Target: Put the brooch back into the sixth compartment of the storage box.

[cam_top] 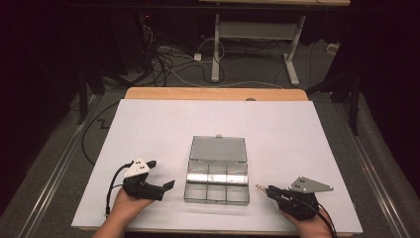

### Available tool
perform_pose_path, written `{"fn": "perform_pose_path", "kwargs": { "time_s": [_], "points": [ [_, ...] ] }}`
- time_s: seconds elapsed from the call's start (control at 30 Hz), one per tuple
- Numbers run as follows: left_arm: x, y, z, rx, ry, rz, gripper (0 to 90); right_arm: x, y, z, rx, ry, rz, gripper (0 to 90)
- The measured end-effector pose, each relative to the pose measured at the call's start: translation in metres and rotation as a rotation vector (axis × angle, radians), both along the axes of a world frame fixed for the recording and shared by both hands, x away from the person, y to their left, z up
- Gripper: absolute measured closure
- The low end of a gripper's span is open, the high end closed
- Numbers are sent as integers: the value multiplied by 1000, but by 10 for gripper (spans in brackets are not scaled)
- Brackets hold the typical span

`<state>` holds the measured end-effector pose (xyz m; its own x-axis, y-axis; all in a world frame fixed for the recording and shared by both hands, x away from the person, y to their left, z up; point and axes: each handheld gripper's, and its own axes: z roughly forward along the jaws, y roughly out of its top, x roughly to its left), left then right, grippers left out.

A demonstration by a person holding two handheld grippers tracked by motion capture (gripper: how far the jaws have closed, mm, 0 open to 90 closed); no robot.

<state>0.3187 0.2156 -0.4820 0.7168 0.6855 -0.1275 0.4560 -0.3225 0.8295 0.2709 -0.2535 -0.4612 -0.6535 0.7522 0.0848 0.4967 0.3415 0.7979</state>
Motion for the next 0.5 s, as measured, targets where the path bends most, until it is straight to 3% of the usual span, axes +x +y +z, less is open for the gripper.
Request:
{"fn": "perform_pose_path", "kwargs": {
  "time_s": [0.5],
  "points": [
    [0, 0, 0, 1, 0, -2, 0, -2, -2, 7, 18, -15, -5, 815]
  ]
}}
